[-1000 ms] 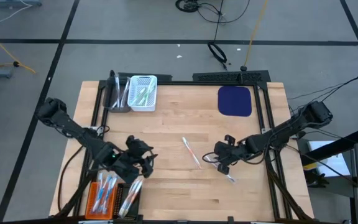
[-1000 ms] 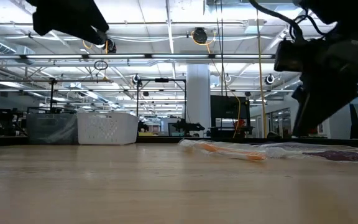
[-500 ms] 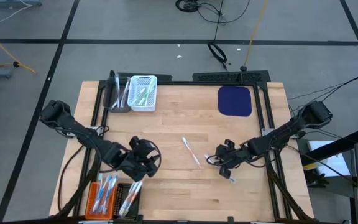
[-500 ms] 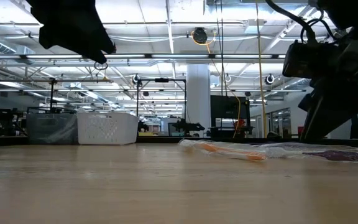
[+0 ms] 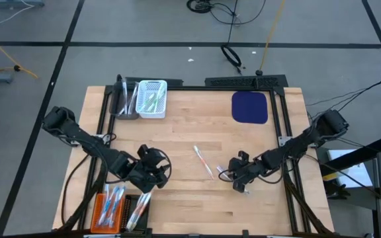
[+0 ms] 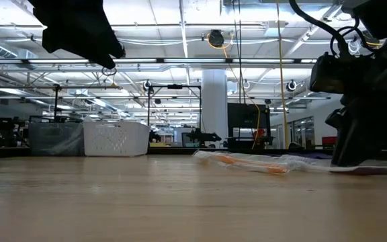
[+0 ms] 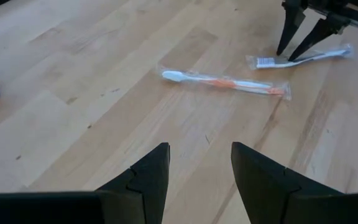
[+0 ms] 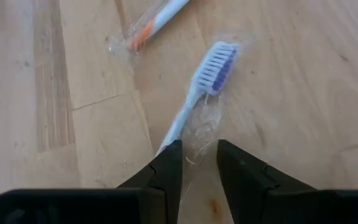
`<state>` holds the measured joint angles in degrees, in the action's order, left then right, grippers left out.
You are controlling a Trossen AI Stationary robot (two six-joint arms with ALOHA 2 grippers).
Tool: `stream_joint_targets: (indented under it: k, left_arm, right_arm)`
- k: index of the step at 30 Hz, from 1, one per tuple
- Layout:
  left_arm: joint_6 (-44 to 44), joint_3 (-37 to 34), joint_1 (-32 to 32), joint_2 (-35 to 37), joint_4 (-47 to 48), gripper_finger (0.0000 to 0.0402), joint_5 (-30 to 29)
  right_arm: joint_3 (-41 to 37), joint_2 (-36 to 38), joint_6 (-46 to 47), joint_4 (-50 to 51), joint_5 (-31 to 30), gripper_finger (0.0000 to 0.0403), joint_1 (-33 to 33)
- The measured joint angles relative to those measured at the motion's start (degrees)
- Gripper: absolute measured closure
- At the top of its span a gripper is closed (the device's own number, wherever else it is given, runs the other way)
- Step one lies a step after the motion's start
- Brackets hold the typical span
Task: Pick & Place Toothbrushes
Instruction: Put the violet toothbrush into the gray bin
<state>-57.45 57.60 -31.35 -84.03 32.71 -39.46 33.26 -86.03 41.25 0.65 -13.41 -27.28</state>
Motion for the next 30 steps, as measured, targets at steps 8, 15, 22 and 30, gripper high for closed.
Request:
stream_joint_targets:
  k: [8,15,22,30]
  left_arm:
    - [0.2,0.0,0.0,0.0,0.0,0.0227,0.0]
    - [-0.1,0.0,0.0,0.0,0.0,0.0227,0.0]
    - [1.6,0.0,0.0,0.0,-3.1,0.0227,0.0]
    - [9.4,0.0,0.0,0.0,-15.8,0.0227,-2.4]
  right_arm:
    - [0.0,0.9,1.3,0.8,-1.6,0.0393,0.2]
    - [0.0,2.9,0.6,0.6,-3.8,0.0402,0.3]
    - [2.8,9.9,-6.4,0.3,-9.4,0.0402,0.3]
    - [3.6,16.4,-22.9,-17.8,-12.1,0.0403,0.6]
